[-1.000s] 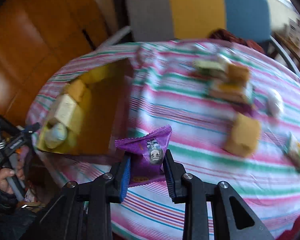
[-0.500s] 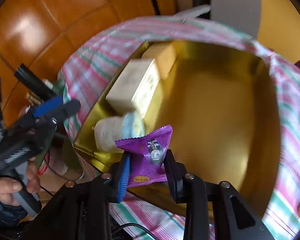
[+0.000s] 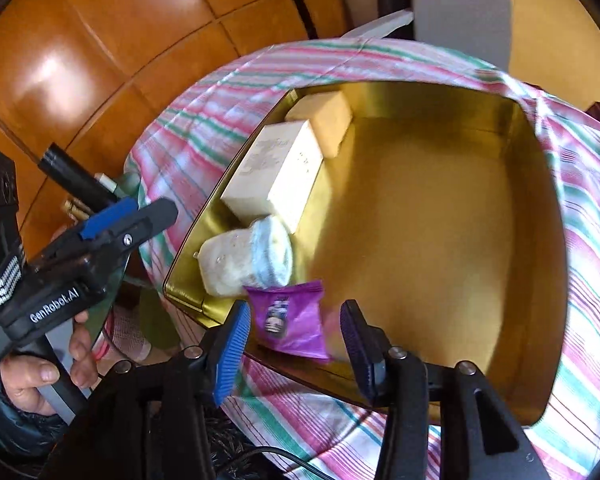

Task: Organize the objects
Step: 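Drop the purple snack packet into the gold tray with the right gripper, then grasp the green-white medicine box with the left gripper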

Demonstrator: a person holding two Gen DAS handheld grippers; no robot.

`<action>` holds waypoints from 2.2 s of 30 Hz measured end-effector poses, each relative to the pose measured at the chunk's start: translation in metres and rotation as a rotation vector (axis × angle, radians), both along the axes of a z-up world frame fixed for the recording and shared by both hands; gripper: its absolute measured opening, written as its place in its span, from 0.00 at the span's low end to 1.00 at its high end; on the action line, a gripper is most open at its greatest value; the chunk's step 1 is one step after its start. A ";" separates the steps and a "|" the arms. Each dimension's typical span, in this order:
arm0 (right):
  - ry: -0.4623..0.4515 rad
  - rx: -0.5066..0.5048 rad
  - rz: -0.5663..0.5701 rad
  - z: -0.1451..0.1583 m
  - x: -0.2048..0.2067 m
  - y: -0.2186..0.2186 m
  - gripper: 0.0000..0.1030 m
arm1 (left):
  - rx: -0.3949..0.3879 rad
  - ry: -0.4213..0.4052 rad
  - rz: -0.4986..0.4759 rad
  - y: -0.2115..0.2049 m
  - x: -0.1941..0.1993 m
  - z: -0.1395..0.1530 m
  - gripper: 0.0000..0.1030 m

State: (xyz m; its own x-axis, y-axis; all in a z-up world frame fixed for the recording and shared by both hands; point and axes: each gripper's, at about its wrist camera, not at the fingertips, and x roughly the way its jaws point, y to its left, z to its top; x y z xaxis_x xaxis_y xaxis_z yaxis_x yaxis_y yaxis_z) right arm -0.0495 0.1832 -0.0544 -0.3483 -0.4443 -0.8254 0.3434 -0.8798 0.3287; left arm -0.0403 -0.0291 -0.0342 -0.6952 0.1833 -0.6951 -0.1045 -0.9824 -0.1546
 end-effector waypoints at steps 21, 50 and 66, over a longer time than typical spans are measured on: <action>0.158 0.210 -0.363 0.046 0.018 0.166 0.62 | -0.092 0.061 -0.204 0.081 -0.002 0.028 0.84; 0.028 -0.014 -1.116 0.001 0.076 0.404 0.64 | -0.193 -0.008 -0.629 0.327 -0.049 0.043 0.87; 0.038 -0.122 -1.056 0.007 0.077 0.401 0.66 | -0.416 -0.071 -0.716 0.458 -0.142 -0.013 0.80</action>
